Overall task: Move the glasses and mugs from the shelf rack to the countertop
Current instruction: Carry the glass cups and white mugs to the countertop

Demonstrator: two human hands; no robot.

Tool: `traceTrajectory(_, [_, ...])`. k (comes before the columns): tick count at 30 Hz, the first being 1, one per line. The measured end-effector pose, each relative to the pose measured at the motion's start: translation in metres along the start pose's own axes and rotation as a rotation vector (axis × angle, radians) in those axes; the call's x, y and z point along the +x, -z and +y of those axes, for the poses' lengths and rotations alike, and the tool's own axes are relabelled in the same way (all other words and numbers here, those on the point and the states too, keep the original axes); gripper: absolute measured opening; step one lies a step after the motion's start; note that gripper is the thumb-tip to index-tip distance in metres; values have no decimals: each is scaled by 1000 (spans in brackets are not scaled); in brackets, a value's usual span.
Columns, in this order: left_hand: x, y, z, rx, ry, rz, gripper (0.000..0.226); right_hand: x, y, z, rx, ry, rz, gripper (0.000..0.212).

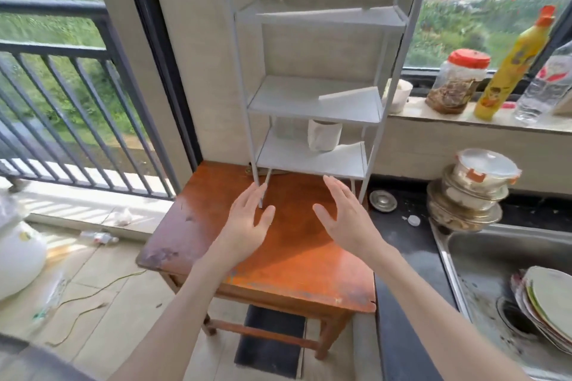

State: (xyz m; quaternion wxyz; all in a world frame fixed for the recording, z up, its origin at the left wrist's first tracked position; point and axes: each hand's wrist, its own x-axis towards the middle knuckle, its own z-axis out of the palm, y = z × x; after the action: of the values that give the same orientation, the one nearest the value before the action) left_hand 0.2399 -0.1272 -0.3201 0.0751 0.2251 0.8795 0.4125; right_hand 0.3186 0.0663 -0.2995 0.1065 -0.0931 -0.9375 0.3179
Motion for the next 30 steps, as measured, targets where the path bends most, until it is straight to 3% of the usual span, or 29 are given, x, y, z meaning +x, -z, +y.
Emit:
traceTrajectory(5, [56, -17, 3, -242, 22, -84, 49, 40, -14, 16, 239, -164, -5, 53])
traceTrajectory(10, [101, -27, 1, -512, 123, -26, 48, 81, -28, 36, 318, -245, -16, 47])
traceTrajectory(12, [118, -32, -1, -538, 118, -28, 47, 97, -32, 43, 420, -279, -9, 45])
traceTrajectory(15, [146, -39, -5, -547, 126, -29, 50, 124, -37, 50, 824, -364, 30, 45])
traceTrajectory(19, [184, -44, -2, -617, 170, -12, 56, 153, -41, 59, 1161, -365, 39, 41])
traceTrajectory(24, [222, -52, 4, -601, 235, 39, 64, 178, -41, 60, 1315, -333, -4, 39])
traceTrajectory(30, [245, -47, 4, -507, 204, 46, 55, 188, -37, 64, 1449, -357, -50, 42])
